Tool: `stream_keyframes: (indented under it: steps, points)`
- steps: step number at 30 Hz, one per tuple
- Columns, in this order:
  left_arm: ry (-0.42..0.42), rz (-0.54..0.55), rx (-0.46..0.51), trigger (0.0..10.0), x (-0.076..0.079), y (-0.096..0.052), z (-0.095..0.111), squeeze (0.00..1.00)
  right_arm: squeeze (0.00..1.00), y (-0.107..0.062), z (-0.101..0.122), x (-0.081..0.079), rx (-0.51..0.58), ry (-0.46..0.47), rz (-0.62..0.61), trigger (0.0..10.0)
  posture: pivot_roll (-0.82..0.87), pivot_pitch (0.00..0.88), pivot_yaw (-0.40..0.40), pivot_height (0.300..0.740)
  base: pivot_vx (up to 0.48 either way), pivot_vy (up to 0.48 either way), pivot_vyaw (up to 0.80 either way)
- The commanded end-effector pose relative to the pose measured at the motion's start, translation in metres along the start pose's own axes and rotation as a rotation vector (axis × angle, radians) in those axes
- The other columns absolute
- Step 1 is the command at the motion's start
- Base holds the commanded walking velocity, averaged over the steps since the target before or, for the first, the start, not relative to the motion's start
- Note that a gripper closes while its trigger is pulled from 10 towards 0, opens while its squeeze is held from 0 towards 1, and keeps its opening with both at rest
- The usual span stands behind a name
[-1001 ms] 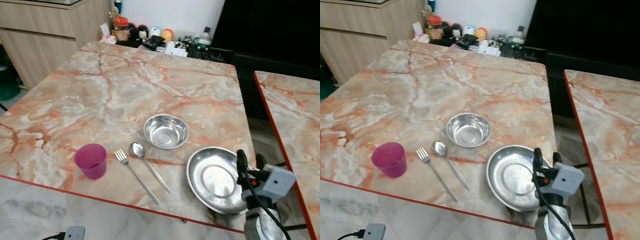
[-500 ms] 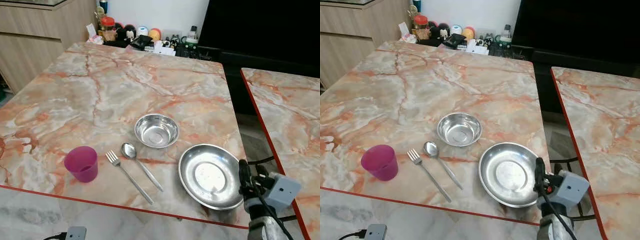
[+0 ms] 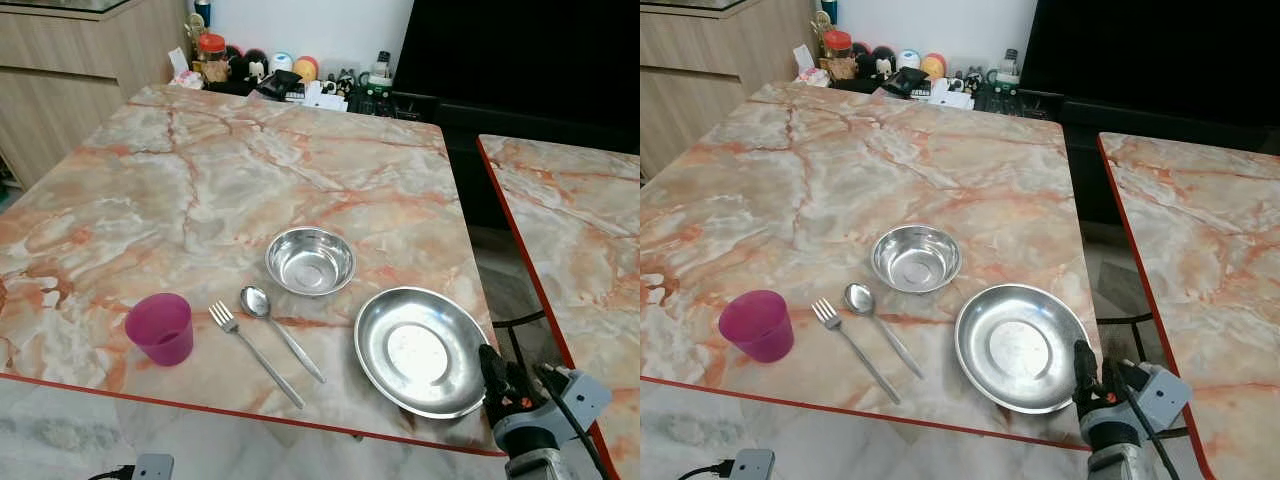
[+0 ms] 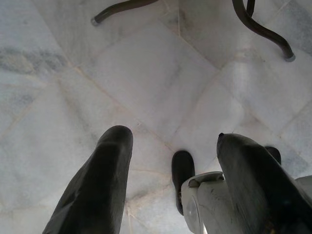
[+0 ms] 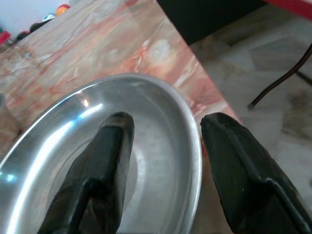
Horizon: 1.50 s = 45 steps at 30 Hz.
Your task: Setting the table
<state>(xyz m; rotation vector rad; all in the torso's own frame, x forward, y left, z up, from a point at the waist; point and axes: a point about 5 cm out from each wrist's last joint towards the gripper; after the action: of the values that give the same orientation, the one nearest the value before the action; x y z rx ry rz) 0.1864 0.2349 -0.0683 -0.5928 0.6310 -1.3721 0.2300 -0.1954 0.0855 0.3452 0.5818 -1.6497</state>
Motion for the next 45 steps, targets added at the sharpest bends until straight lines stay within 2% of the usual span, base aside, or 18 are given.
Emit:
stream_keyframes:
  steps: [1, 21, 45]
  points:
    - [0.011, -0.002, -0.042, 10.0, 0.0, -0.002, -0.01, 0.0, 0.0, 0.0, 0.001, -0.002, 0.0, 0.031, 0.007, 10.0, 0.06, 0.134, -0.087, 0.74, 0.0, 0.0, 0.0]
    - [0.04, -0.014, -0.044, 10.0, 0.001, -0.002, -0.008, 0.0, 0.0, 0.003, -0.007, 0.008, -0.031, 0.039, -0.04, 10.0, 0.07, 0.116, -0.079, 0.74, 0.0, 0.0, 0.0]
    - [0.057, -0.028, -0.057, 10.0, 0.004, -0.002, -0.012, 0.0, 0.0, 0.01, -0.026, 0.006, -0.108, 0.008, -0.032, 10.0, 0.08, 0.139, -0.079, 0.74, 0.0, 0.0, 0.0]
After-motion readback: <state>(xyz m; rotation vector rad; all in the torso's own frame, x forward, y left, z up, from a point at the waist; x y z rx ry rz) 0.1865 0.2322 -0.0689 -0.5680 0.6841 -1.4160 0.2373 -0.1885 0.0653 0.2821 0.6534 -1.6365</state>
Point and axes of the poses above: a point about 5 cm out from each wrist's last joint towards the gripper, its own y axis pointing out of the wrist towards the gripper, its own z axis along the axis of the wrist's last joint, x = y × z, and after that the axes turned 2 degrees about -y, right-handed
